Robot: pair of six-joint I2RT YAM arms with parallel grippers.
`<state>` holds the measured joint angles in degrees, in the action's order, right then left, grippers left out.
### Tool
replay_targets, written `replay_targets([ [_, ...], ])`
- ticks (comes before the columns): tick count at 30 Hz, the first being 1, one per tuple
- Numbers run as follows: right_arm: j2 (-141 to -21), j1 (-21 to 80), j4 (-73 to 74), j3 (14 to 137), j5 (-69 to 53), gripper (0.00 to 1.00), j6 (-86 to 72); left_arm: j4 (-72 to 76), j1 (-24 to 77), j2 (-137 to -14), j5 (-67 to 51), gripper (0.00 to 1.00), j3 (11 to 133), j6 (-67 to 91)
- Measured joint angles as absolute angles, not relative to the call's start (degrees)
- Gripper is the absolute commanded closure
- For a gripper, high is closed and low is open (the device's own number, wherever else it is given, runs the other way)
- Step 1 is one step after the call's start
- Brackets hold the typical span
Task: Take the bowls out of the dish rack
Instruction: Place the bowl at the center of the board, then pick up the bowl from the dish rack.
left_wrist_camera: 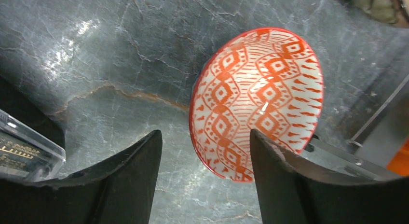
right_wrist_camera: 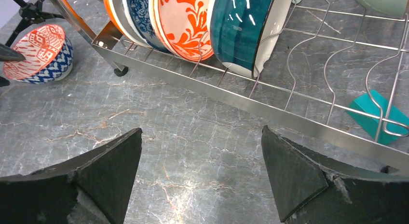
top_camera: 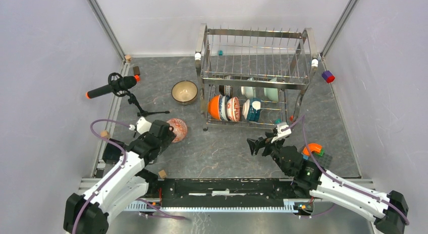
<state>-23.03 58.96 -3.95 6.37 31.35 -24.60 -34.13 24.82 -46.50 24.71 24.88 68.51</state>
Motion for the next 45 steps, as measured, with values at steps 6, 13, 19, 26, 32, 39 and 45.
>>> replay_targets([
  [6, -22.5, 59.0, -2.2, 8.3, 31.6, 0.03, -22.2, -37.5, 24.8, -40.0, 23.1, 0.0, 25.3, 66.7],
  [13, -21.3, 59.0, -1.2, 11.6, 31.9, 0.05, -18.5, -40.4, 24.9, -36.1, 18.1, 0.0, 31.3, 60.7],
  [19, -21.3, 59.0, -0.1, 18.1, 36.0, 0.08, -15.1, -37.3, 28.7, -36.2, 14.7, 0.04, 37.3, 50.8],
  [26, -23.8, 59.0, -2.4, 18.9, 41.3, 0.12, -12.8, -26.6, 32.1, -37.6, 10.8, 0.04, 40.3, 39.0],
  [32, -27.9, 59.0, -4.7, 18.3, 42.6, 0.13, -12.7, -13.1, 32.1, -44.8, 7.7, 0.0, 43.8, 28.7],
  [39, -32.6, 58.2, -11.5, 15.9, 40.7, 0.14, -14.0, -1.3, 32.0, -49.0, -0.8, 0.02, 41.0, 19.7],
  [45, -37.0, 51.8, -17.7, 14.1, 35.7, 0.15, -17.8, 1.7, 32.0, -48.8, -2.9, 0.03, 38.4, 18.5],
])
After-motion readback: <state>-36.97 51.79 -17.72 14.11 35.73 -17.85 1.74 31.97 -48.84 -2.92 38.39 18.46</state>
